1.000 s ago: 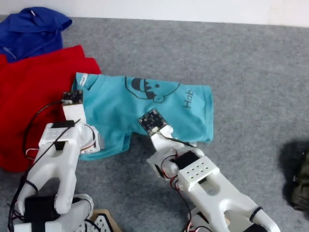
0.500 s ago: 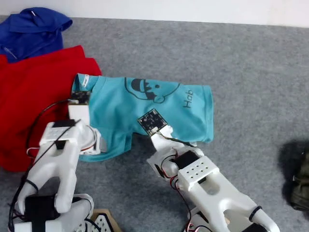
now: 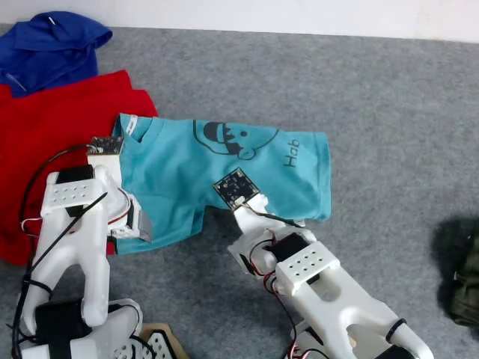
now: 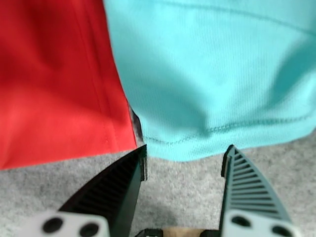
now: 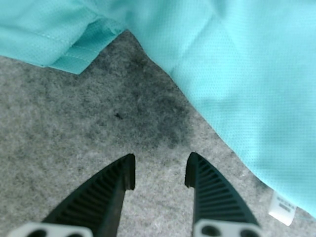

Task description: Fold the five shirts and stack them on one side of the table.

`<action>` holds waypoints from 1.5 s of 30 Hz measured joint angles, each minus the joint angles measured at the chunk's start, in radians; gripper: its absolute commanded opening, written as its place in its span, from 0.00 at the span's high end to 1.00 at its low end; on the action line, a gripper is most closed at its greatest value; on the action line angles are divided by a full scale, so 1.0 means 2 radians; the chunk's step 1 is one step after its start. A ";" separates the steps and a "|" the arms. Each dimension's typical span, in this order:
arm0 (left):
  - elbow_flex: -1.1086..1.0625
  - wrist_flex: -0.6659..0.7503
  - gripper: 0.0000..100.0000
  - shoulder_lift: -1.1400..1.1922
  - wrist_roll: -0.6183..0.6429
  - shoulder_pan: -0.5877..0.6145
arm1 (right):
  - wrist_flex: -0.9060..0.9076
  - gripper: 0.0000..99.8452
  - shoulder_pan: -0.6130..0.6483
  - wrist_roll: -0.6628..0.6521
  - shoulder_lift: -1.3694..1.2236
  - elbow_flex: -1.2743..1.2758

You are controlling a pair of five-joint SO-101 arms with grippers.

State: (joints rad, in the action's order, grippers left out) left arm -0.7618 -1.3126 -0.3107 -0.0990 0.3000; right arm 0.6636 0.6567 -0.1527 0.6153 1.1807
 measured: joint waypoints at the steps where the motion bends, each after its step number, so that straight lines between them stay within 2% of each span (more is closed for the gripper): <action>1: 0.000 -0.001 0.75 0.000 0.000 0.000 | 0.000 0.82 0.000 0.000 0.000 0.000; 8: -0.031 0.000 0.75 0.000 -0.036 0.002 | 0.000 0.82 0.000 0.000 0.000 0.000; 15: -0.067 0.064 0.75 0.002 -0.037 0.002 | 0.000 0.82 0.000 -0.002 0.000 0.000; 19: -0.067 0.077 0.76 0.002 -0.031 -0.007 | 0.000 0.82 0.000 -0.002 0.000 0.000; 27: -0.084 0.107 0.99 0.002 -0.008 -0.086 | 0.000 0.82 0.000 -0.002 0.000 0.000; 30: -0.084 0.123 0.99 0.002 -0.007 -0.097 | 0.000 0.82 0.000 -0.002 0.000 0.000; 41: -0.064 0.124 0.99 0.002 -0.007 -0.097 | 0.000 0.82 0.000 -0.002 0.000 0.000; 45: -0.006 0.069 0.99 0.002 -0.004 -0.097 | -0.006 0.82 0.000 -0.002 0.000 0.000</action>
State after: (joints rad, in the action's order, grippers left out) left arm -0.7741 -1.1745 -0.3061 -0.1066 0.1066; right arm 0.6513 0.6567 -0.1573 0.6153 1.1807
